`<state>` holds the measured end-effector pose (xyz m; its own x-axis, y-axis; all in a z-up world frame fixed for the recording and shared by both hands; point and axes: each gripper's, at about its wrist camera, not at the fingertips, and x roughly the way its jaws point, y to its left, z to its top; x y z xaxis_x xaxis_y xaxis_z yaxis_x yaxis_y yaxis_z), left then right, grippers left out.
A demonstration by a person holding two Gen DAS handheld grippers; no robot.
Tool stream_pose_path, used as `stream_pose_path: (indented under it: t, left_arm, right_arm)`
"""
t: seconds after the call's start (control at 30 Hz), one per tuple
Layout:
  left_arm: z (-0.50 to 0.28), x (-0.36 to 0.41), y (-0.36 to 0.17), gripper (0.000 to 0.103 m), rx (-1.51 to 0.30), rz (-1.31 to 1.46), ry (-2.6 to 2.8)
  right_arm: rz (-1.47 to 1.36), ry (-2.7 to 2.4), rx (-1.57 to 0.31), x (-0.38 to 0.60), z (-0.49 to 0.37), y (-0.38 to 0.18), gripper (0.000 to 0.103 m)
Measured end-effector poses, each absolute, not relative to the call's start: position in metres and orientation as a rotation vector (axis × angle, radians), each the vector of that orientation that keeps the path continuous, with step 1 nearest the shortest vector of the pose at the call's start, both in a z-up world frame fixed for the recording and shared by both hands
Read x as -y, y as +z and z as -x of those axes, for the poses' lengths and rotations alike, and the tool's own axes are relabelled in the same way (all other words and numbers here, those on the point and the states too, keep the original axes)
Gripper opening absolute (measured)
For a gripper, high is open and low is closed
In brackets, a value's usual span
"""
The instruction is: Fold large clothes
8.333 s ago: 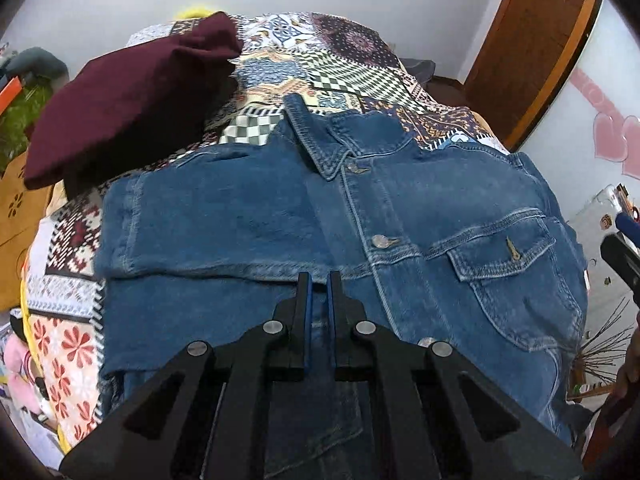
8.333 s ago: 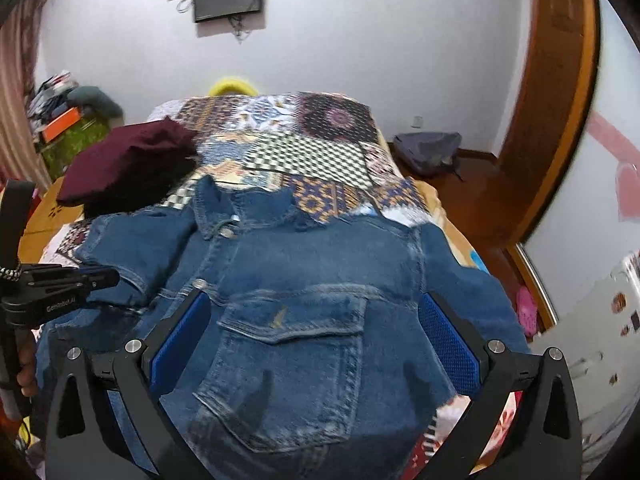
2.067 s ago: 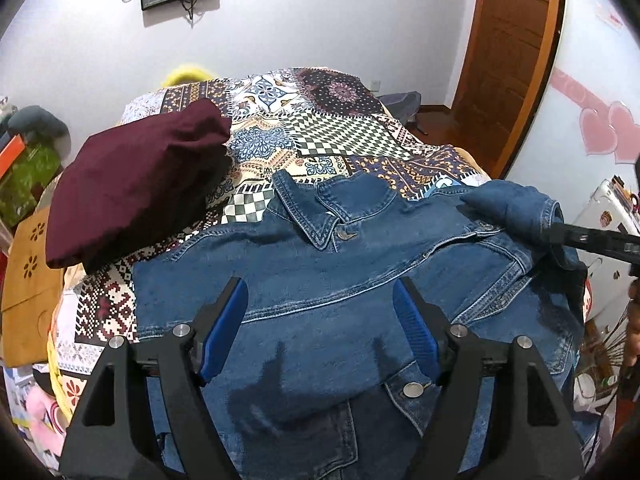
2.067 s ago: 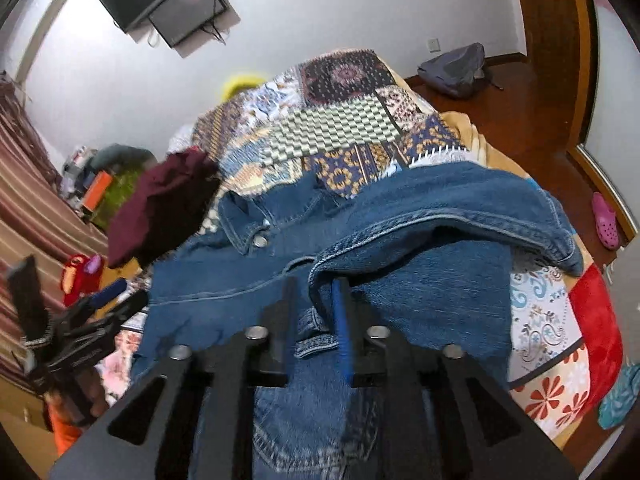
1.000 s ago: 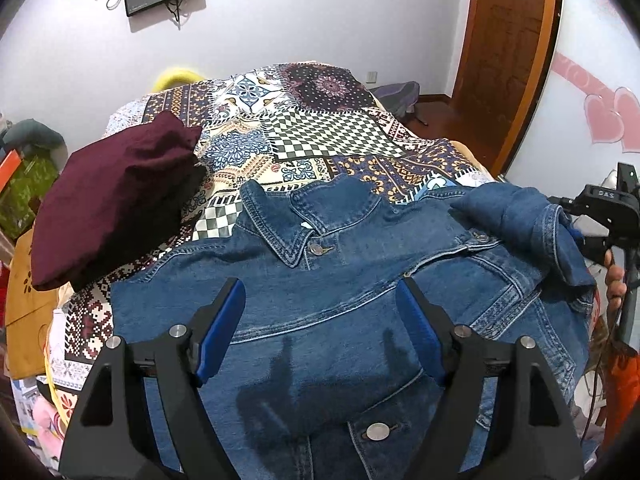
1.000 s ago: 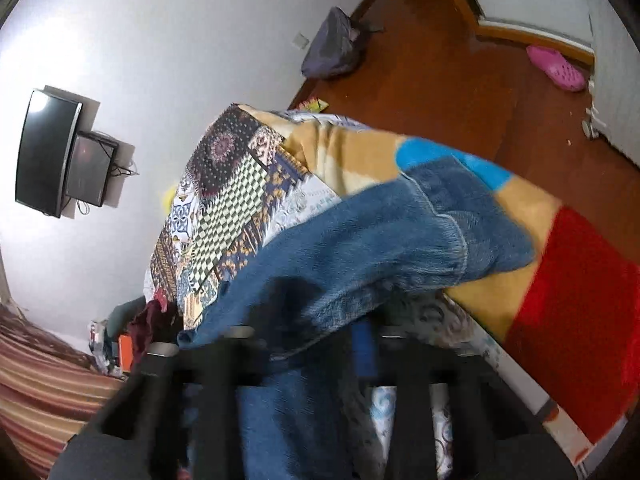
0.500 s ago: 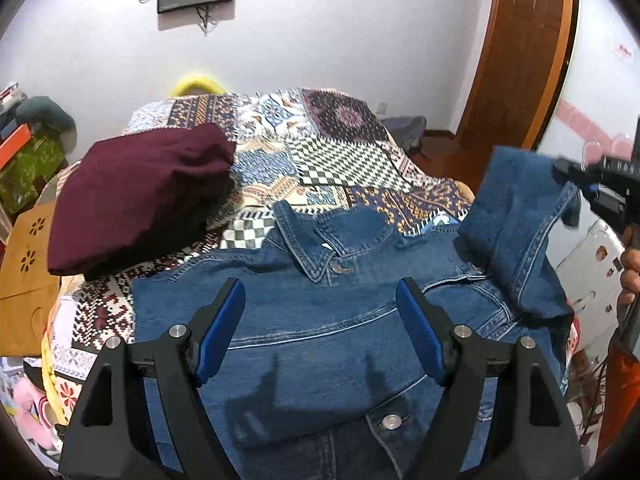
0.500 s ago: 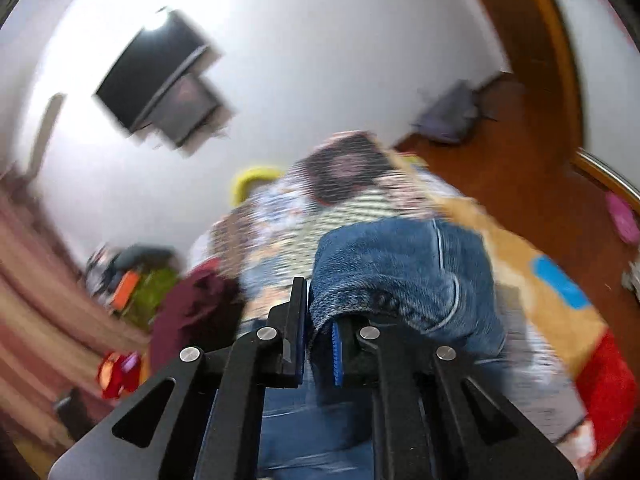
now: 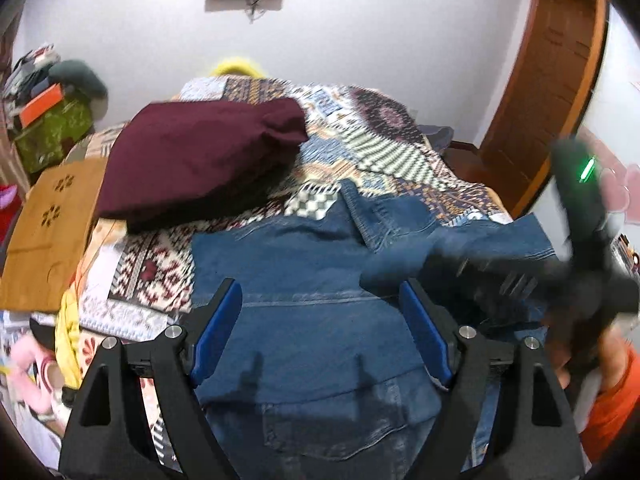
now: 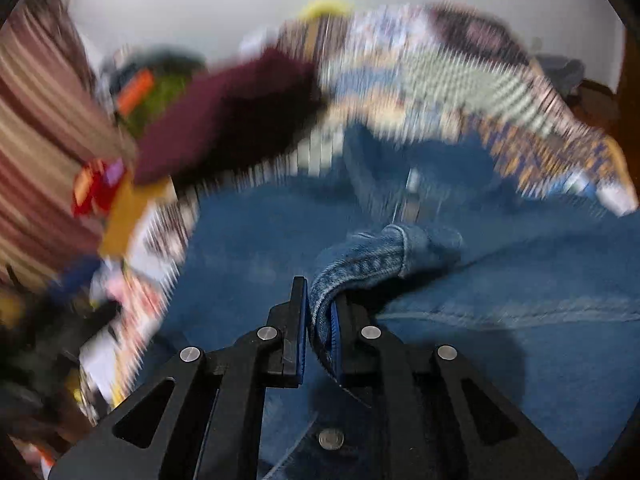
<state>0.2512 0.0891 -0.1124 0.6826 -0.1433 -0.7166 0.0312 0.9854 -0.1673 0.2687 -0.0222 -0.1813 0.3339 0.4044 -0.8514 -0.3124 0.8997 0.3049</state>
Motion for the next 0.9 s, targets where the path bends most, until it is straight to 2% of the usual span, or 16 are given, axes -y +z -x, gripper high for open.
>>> stream_pose_path:
  t: [0.07,0.17,0.37,0.53,0.63,0.7,0.9]
  left_arm:
    - [-0.25,-0.096,-0.119,0.08,-0.833,0.162,-0.084]
    - [-0.252,-0.099,-0.129,0.08,-0.86,0.173,-0.071]
    - [-0.259,-0.086,-0.137,0.08,-0.893,0.147,-0.076]
    - [-0.269,-0.057,-0.138,0.08,-0.913,0.079,-0.113]
    - [-0.273,-0.035,-0.139,0.08,-0.92,0.02,-0.143]
    - [-0.276,-0.017,-0.141,0.08,-0.918,-0.033,-0.157]
    - [-0.294,0.026,-0.162,0.08,-0.969,-0.142,-0.19]
  right_arm:
    - [-0.074,0.476,-1.191,0.023,-0.264,-0.19,0.012]
    - [-0.052,0.504,-1.233,0.028,-0.257,-0.183,0.021]
    - [-0.027,0.499,-1.088,0.069,-0.235,-0.137,0.045]
    - [-0.002,0.346,-0.94,0.121,-0.225,-0.108,0.046]
    - [-0.006,0.228,-0.902,0.157,-0.221,-0.105,0.053]
    - [-0.018,0.162,-0.887,0.179,-0.217,-0.105,0.056]
    - [-0.165,0.023,-0.93,0.247,-0.211,-0.127,0.056]
